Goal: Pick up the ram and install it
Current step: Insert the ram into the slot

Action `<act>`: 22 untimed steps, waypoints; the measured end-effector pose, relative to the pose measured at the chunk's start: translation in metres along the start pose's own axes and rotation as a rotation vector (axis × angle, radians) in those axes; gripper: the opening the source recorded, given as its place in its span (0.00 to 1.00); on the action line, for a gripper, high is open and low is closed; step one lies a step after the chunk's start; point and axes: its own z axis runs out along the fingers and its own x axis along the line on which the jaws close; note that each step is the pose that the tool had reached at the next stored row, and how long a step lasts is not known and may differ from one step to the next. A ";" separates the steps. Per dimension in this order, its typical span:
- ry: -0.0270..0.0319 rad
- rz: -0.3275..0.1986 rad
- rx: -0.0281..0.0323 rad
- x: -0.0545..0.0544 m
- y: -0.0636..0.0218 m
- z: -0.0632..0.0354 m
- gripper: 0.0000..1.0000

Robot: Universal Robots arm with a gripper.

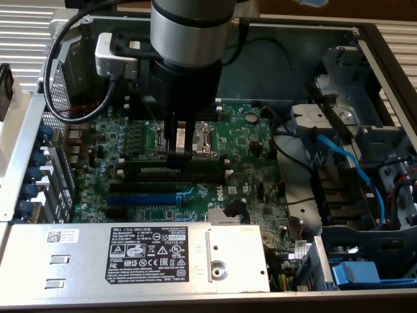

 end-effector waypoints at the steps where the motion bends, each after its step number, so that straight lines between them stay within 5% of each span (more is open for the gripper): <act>1: 0.0001 0.000 -0.0001 0.000 0.0000 0.0000 0.12; 14: -0.0001 0.000 -0.0001 0.000 0.0000 0.0001 0.13; 16: 0.0000 0.000 0.0000 0.000 0.0000 0.0000 0.27; 22: 0.0000 0.000 0.0000 0.000 0.0000 0.0000 0.27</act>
